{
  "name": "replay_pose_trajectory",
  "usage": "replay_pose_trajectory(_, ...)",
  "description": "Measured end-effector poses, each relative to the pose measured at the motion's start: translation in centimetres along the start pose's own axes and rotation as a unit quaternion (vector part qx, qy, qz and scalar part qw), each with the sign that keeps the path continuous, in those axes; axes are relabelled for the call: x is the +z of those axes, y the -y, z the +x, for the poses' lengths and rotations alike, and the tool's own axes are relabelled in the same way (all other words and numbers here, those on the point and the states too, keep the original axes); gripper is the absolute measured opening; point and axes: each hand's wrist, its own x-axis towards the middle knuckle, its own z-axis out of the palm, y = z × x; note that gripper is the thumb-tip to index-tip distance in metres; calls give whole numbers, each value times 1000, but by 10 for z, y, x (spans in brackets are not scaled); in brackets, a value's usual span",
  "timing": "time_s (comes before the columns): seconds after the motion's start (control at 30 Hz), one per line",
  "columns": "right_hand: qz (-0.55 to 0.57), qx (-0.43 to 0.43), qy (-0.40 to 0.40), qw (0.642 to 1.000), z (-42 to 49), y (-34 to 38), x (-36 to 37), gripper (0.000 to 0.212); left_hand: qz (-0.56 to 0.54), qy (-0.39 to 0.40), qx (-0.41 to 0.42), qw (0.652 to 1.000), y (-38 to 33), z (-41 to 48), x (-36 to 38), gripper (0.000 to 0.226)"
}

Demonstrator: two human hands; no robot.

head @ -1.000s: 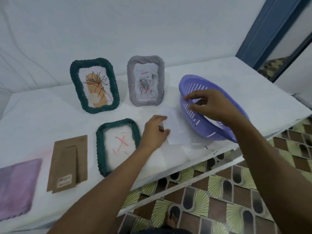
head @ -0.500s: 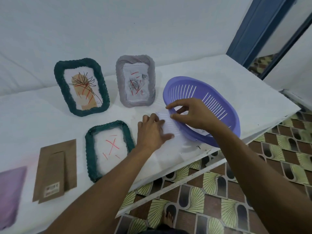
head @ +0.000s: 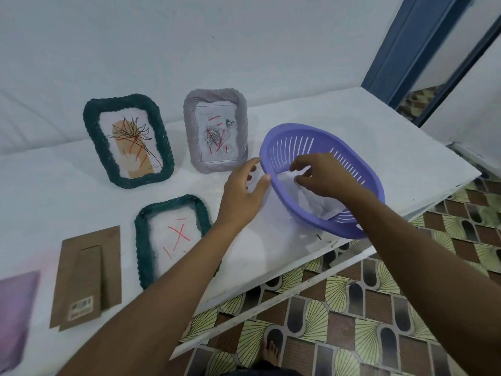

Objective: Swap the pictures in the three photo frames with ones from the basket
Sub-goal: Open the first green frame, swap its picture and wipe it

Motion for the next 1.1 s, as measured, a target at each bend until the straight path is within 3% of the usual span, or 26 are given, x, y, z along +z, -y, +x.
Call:
replay_pose_trajectory(0.1, -65, 11, 68, 996, 5, -3, 11, 41, 20, 32, 28, 999, -9, 5, 4, 42)
replay_pose_trajectory(0.37, -91, 6, 55, 994, 8, -5, 26, 55, 64, 24, 48, 996, -5, 5, 7, 41)
replay_pose_trajectory(0.6, 8, 31, 40, 999, 7, -9, 15, 36, 61, 26, 49, 997, -6, 5, 6, 41)
replay_pose_trajectory(0.8, 118, 54, -9, 991, 1, -4, -3, 32, 30, 28, 49, 998, -4, 5, 6, 42)
replay_pose_trajectory(0.9, 271, 56, -31, 961, -4, 14, -23, 36, -25, 21, 30, 999, -9, 5, -3, 46)
replay_pose_trajectory(1.0, 453, -3, -49, 890, -10, 47, -40, 38, -130, 3, 6, 991, -21, 1, -23, 47)
replay_pose_trajectory(1.1, 545, -26, -61, 836, -15, 82, -36, 40, -257, -22, -23, 966, -25, -9, -49, 44)
